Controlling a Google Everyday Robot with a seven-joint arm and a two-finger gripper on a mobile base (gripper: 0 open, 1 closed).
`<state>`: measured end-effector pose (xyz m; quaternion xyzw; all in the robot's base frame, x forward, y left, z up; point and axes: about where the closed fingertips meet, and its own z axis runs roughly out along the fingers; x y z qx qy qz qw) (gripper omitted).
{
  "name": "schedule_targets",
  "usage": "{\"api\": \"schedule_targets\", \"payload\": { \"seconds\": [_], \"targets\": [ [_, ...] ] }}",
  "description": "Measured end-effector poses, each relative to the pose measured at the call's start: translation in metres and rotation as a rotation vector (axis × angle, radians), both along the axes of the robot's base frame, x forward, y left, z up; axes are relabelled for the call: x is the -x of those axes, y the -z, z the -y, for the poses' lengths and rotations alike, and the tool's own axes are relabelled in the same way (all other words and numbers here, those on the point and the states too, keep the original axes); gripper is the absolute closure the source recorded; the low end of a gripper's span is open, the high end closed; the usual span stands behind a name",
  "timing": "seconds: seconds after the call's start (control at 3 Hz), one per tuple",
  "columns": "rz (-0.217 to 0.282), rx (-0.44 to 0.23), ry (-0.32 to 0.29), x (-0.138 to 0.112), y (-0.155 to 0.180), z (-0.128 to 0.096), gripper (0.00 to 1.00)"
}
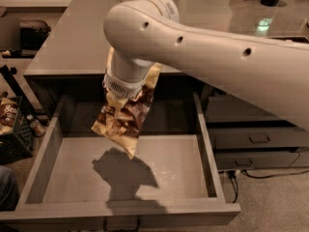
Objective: Pick brown chip bag from top drawer and place on counter
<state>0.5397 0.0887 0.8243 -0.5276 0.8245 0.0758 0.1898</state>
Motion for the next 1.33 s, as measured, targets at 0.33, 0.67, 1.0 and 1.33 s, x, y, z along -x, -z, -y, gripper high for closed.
{"api": "schedule_targets", "payload": {
  "seconds": [0.33, 0.67, 1.0, 1.33],
  "targets": [
    [0.058, 0.026, -0.008, -0.018, -0.016, 0.005, 1.00],
    [0.061, 0.027, -0.008, -0.019, -0.017, 0.006, 1.00],
    [0.102, 0.016, 0.001, -0.014, -0.046, 0.011, 1.00],
    [0.173, 0.029, 0.033, -0.019, -0.089, 0.027, 1.00]
  ]
}}
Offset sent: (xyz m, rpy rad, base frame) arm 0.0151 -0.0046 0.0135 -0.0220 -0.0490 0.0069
